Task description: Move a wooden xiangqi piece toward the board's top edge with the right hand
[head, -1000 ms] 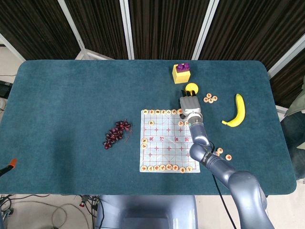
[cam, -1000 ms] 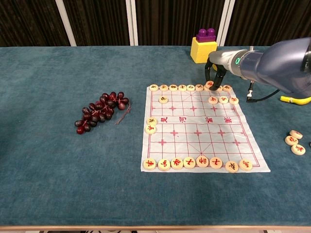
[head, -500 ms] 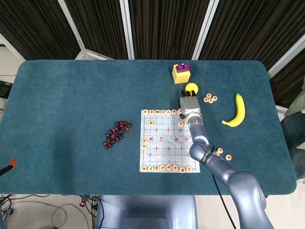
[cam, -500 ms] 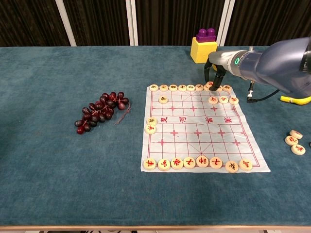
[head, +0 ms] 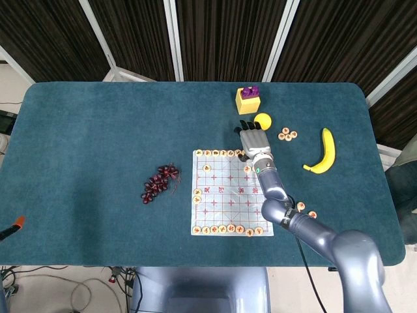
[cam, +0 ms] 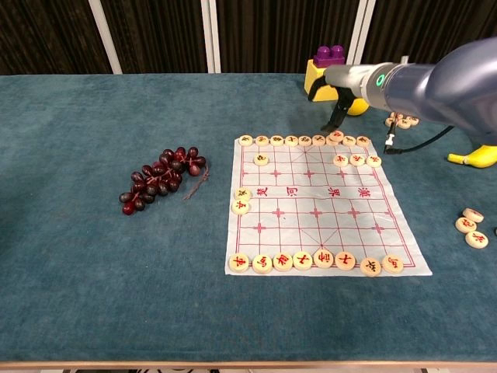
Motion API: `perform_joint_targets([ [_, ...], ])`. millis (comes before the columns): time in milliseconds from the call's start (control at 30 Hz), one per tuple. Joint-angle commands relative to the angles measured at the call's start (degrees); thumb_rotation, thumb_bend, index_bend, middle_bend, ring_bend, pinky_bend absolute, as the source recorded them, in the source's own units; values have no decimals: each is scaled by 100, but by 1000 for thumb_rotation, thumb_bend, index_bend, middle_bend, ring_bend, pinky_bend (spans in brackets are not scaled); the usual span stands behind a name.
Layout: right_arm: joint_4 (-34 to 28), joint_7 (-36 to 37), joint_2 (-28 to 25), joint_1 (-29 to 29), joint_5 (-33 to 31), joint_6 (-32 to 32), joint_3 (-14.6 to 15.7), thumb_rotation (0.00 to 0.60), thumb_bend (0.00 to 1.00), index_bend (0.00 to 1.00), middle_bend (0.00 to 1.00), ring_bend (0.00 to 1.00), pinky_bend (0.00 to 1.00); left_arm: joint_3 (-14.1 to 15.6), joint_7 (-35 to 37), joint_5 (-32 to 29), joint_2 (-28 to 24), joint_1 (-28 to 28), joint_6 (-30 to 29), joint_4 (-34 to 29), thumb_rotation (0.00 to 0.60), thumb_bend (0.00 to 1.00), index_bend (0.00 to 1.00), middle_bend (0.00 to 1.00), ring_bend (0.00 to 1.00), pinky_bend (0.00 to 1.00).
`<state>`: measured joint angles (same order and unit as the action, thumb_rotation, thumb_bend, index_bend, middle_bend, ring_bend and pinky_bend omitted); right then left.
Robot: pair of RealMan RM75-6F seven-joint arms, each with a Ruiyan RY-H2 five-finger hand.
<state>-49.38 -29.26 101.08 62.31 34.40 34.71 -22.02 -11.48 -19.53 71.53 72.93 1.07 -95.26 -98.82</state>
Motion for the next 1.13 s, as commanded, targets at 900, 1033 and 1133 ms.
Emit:
perform_joint_targets([
  [900,-4800,1459,-3684,-5666,4948,6210,2549,600,374,99,0,0,38,42,526,68,-218,-37,132,-34,600,27,22,0,0,42],
  [1033,-4858,1228,-3666,-5741,4884,6185,2470,600,374,99,0,0,38,40,461,17,-243,-32,157,-113,600,27,23,0,0,41],
  [1133,-4898,1231,-3649,-5767,4885,6155,2400,600,374,99,0,0,38,59,437,52,-237,-33,138,-122,600,27,23,0,0,41],
])
